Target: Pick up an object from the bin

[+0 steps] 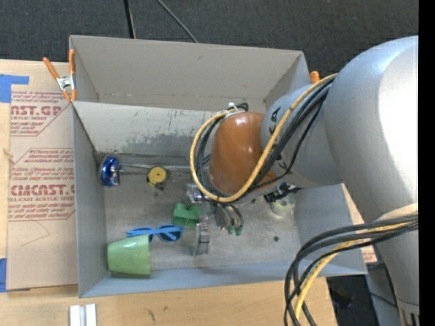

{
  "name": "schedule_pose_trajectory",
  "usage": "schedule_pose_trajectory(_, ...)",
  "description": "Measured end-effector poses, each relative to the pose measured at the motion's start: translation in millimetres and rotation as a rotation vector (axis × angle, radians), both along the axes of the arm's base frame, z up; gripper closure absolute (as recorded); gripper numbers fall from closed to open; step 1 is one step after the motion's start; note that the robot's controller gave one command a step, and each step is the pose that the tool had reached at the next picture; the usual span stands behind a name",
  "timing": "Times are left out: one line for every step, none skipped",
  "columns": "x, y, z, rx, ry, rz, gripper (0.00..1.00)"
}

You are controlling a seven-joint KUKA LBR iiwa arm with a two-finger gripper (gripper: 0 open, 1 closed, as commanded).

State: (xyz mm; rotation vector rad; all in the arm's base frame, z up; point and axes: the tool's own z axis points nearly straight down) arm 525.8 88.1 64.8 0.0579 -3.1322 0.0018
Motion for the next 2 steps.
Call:
schedule_pose_trajectory(3.2,2,5,0.002,-0.009,0.001,1.0)
schedule_pose_trajectory(25.2,9,172,0.003,-0.02,0.025,1.0)
